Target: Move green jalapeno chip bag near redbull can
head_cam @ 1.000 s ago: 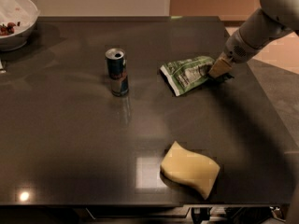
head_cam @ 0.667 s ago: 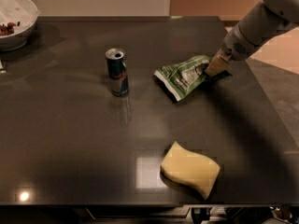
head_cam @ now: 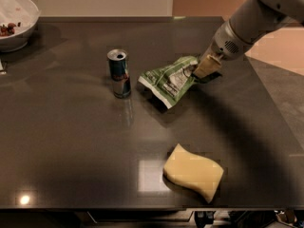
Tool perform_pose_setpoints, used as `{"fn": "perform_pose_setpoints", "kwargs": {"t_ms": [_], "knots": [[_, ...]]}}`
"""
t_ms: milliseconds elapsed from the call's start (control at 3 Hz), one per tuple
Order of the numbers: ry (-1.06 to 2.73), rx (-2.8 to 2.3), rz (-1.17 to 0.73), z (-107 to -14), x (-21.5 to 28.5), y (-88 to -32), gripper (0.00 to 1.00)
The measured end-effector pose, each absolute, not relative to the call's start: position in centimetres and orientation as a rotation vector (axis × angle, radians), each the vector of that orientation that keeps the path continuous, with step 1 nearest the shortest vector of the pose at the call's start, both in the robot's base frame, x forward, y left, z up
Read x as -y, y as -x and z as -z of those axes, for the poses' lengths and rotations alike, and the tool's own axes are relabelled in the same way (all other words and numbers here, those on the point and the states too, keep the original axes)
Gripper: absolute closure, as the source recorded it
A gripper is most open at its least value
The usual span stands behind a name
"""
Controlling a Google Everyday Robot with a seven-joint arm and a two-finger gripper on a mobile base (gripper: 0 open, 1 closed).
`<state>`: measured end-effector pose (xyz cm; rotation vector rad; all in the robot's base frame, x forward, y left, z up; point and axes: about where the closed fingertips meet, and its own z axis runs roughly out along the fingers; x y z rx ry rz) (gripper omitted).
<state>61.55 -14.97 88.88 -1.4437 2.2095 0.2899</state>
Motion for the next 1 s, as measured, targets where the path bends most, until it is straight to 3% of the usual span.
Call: {"fn": "perform_pose_setpoints", "kwargs": {"t_ms": [333,667,1000], "knots": [[1.482,-2.180,-0.319,-89.1,13.2,-60.8,1.00],[1.512,-2.166,-0.353,-88.7,11.8,-60.1,0.83],[1.532,-2.154,-0.381,-88.4,10.9,-59.6,0.59]]}}
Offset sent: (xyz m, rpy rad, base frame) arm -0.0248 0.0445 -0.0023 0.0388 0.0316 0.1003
